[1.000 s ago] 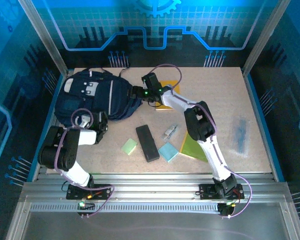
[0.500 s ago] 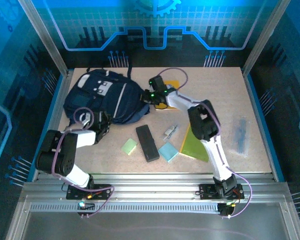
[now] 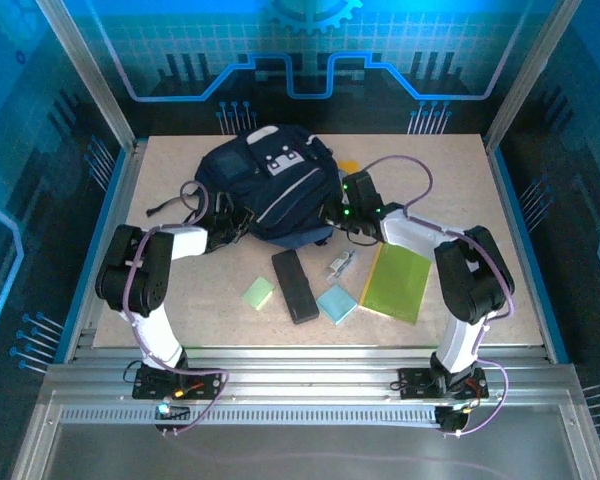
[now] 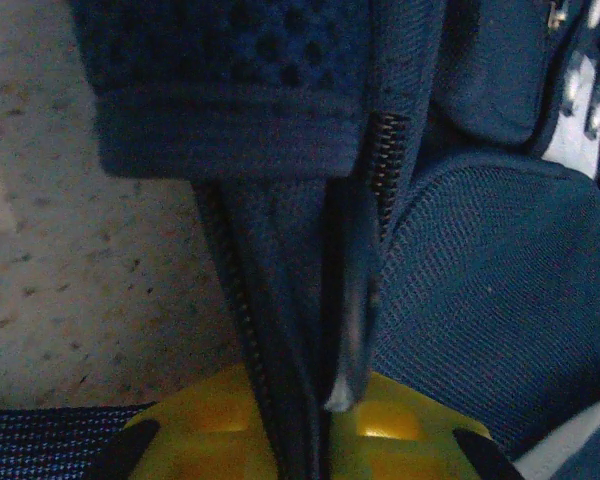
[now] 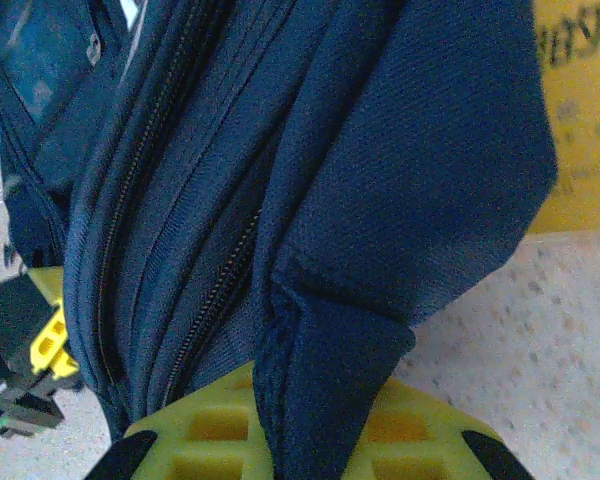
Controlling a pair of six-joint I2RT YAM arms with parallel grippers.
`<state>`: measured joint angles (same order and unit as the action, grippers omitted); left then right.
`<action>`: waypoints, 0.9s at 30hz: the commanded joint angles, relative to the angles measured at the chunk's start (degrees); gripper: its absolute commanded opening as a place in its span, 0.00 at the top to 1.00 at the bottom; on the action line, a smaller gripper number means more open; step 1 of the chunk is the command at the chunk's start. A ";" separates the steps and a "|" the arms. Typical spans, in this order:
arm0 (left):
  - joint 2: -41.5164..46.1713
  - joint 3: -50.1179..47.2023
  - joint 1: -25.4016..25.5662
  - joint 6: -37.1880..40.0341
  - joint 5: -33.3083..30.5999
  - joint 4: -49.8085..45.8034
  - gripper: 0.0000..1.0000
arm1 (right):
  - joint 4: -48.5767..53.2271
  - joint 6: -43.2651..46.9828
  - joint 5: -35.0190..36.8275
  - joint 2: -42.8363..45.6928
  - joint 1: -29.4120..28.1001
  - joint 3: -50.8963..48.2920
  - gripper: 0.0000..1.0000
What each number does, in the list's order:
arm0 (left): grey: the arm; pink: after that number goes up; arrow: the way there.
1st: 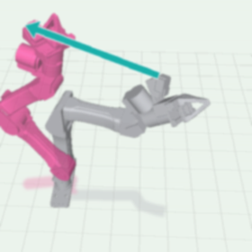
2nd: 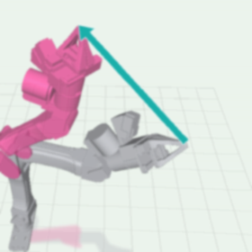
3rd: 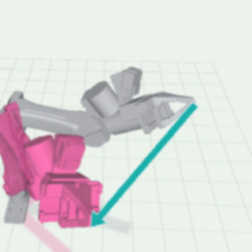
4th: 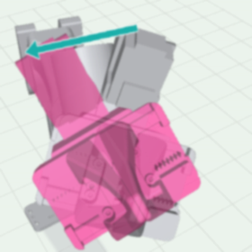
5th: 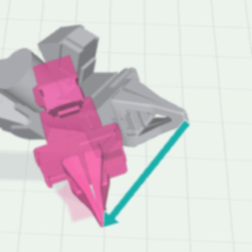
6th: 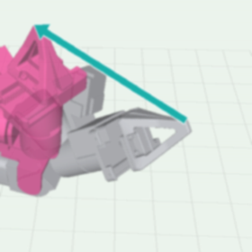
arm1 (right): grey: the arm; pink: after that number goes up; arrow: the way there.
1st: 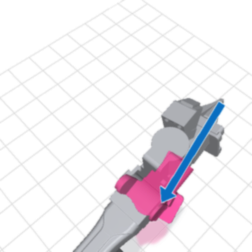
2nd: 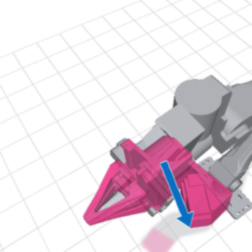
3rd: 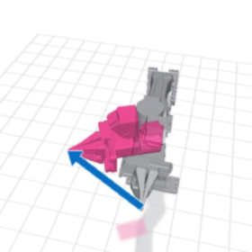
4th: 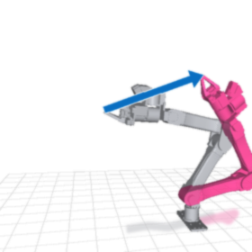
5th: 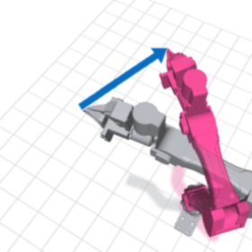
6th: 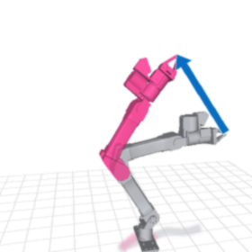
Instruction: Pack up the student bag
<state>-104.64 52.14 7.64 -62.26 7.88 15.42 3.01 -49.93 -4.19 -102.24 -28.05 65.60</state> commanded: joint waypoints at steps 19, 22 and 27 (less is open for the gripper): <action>-7.70 33.46 -3.06 31.39 -11.52 -47.06 0.01 | 17.77 22.64 -4.47 11.54 8.60 4.67 0.14; -6.80 32.95 -3.88 34.36 -9.44 -47.26 0.01 | 16.03 24.20 -5.77 5.19 11.42 9.82 0.13; 1.65 19.63 -5.36 33.74 -8.16 -34.53 0.01 | 15.02 23.02 -9.78 -9.08 13.67 21.49 0.13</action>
<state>-107.96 76.47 3.22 -29.61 -2.09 -22.65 17.89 -28.21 -10.31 -105.41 -15.25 82.89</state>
